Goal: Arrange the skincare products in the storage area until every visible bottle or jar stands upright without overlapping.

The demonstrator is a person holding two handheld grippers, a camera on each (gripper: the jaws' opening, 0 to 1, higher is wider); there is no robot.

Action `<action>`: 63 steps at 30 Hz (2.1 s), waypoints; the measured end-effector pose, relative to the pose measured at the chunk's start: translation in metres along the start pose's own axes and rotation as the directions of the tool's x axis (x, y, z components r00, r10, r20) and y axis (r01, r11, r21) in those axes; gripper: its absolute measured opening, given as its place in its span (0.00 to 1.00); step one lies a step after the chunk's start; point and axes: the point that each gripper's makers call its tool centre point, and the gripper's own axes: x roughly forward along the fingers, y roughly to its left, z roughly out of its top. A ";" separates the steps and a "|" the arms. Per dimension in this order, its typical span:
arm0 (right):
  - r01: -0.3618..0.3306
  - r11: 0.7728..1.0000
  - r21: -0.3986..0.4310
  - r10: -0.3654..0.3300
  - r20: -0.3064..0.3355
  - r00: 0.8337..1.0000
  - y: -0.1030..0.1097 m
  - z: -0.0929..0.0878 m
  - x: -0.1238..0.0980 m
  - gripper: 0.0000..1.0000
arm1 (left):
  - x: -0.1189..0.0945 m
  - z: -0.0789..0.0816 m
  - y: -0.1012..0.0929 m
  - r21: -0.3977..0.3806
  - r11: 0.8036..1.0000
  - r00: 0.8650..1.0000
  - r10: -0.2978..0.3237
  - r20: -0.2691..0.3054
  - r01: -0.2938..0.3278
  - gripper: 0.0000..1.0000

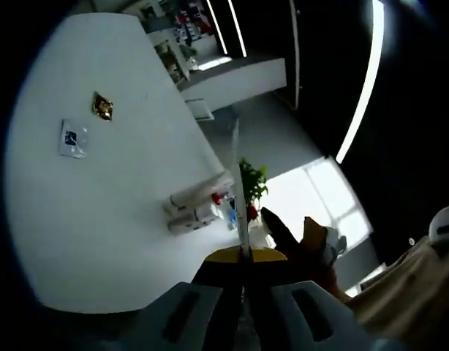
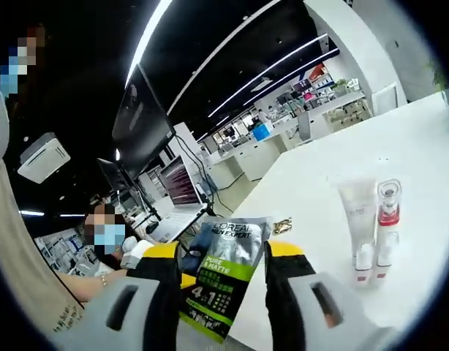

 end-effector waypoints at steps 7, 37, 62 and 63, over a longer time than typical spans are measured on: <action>0.056 0.998 0.000 -0.056 0.000 0.998 -0.012 -0.002 -0.006 0.56 | 0.021 0.007 0.031 -0.038 0.996 0.997 0.077 -0.014 -0.078 0.00; 0.272 0.960 0.070 -0.267 -0.068 0.961 -0.067 -0.039 -0.053 0.85 | 0.097 0.018 0.155 -0.110 0.940 0.942 0.310 -0.125 -0.324 0.00; 0.281 0.952 0.117 -0.274 -0.073 0.959 -0.073 -0.044 -0.056 0.84 | 0.097 0.006 0.176 0.095 0.887 0.871 0.462 -0.165 -0.452 0.04; 0.282 0.952 0.119 -0.275 -0.071 0.959 -0.073 -0.044 -0.056 0.84 | 0.096 0.006 0.176 0.116 0.883 0.866 0.470 -0.172 -0.456 0.06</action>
